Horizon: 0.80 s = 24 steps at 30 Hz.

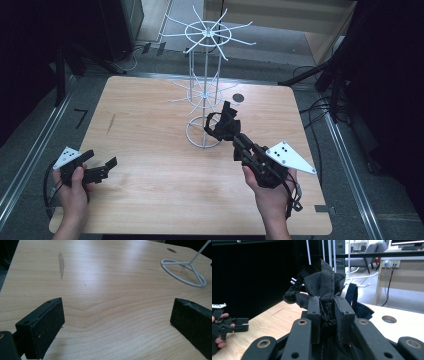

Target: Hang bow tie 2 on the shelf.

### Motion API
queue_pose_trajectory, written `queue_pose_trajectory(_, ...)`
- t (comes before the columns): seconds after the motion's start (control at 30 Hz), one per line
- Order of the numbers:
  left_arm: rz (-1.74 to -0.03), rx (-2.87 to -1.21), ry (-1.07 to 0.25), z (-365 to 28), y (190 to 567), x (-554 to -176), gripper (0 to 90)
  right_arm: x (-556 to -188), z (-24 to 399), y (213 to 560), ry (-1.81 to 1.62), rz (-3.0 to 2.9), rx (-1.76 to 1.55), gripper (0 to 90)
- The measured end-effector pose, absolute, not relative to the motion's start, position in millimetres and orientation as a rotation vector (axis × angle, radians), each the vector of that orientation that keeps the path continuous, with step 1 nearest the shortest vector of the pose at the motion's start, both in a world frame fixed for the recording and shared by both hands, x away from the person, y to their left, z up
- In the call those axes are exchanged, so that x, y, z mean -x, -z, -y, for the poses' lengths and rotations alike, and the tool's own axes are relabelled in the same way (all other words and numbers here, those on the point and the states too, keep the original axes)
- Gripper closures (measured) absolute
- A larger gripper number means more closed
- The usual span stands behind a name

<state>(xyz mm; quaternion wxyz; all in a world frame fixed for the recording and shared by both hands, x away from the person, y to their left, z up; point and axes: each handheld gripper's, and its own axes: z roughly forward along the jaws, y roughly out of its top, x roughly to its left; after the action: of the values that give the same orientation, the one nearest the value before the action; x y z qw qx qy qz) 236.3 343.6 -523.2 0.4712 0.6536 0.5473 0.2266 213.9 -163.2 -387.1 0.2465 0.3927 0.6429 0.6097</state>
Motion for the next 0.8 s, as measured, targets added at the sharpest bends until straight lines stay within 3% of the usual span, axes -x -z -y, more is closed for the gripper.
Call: queue_pose_trajectory(0.8, -1.339, -1.603, -0.558, -343.8, 523.1, -235.9, 0.0, -256.0, 149.0, 418.5, -1.597, -1.787, -1.183, 77.1)
